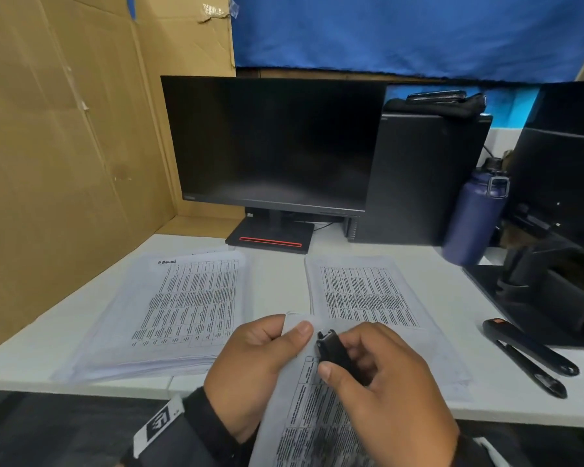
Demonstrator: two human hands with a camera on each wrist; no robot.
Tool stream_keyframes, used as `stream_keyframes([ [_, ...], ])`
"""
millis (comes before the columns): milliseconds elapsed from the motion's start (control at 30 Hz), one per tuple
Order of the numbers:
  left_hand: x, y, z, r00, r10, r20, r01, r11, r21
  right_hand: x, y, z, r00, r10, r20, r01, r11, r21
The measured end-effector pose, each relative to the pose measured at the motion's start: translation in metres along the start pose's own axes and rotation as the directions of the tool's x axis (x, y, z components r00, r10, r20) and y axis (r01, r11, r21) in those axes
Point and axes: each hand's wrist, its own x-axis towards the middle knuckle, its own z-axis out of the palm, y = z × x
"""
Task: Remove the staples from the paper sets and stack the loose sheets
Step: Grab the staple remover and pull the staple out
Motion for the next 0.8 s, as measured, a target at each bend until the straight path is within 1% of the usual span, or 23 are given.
stream_keyframes([
  [100, -0.001, -0.004, 0.002, 1.000, 0.028, -0.011, -0.028, 1.000, 0.007, -0.001, 0.002, 0.004, 0.999, 0.015, -0.032, -0.014, 1.000, 0.024],
  [233, -0.001, -0.010, 0.006, 0.997, 0.064, -0.046, -0.061, 0.996, 0.062, -0.003, 0.009, 0.009, 0.997, 0.021, -0.068, -0.018, 0.999, 0.038],
  [300, -0.003, -0.014, 0.006, 0.997, 0.067, -0.046, -0.061, 0.990, 0.127, -0.002, 0.010, 0.010, 0.993, 0.003, -0.117, 0.003, 0.999, 0.051],
  [367, -0.009, -0.021, 0.015, 1.000, 0.026, 0.010, -0.028, 0.978, 0.206, 0.002, 0.011, 0.007, 0.981, -0.030, -0.192, 0.043, 0.997, 0.068],
  [433, -0.021, -0.027, 0.031, 0.997, -0.017, 0.074, -0.010, 0.934, 0.356, 0.010, 0.010, -0.003, 0.970, -0.048, -0.237, 0.065, 0.996, 0.064],
  [467, -0.024, -0.029, 0.037, 0.997, -0.023, 0.079, -0.012, 0.910, 0.413, 0.014, 0.010, -0.010, 0.968, -0.046, -0.247, 0.066, 0.995, 0.072],
  [500, -0.025, -0.028, 0.040, 0.997, -0.010, 0.075, -0.023, 0.903, 0.429, 0.016, 0.009, -0.017, 0.963, -0.045, -0.266, 0.070, 0.994, 0.087],
  [567, -0.014, -0.026, 0.034, 0.999, 0.019, 0.039, -0.031, 0.937, 0.349, 0.017, 0.006, -0.030, 0.956, -0.044, -0.291, 0.090, 0.985, 0.148],
  [600, -0.008, -0.023, 0.029, 1.000, 0.012, -0.007, -0.010, 0.962, 0.274, 0.015, 0.004, -0.034, 0.959, -0.039, -0.280, 0.095, 0.978, 0.188],
  [667, 0.002, -0.012, 0.018, 0.994, -0.054, -0.098, 0.062, 0.995, 0.081, 0.011, 0.003, -0.034, 0.977, -0.023, -0.213, 0.071, 0.973, 0.221],
  [700, 0.004, -0.008, 0.014, 0.990, -0.097, -0.107, 0.099, 0.995, 0.013, 0.010, 0.005, -0.032, 0.985, -0.017, -0.172, 0.052, 0.979, 0.200],
  [733, 0.004, -0.004, 0.011, 0.987, -0.131, -0.090, 0.130, 0.991, -0.024, 0.009, 0.007, -0.028, 0.991, -0.017, -0.134, 0.039, 0.986, 0.162],
  [800, 0.003, 0.001, 0.009, 0.983, -0.175, -0.044, 0.173, 0.984, -0.048, 0.008, 0.010, -0.019, 0.996, -0.032, -0.086, 0.039, 0.996, 0.082],
])
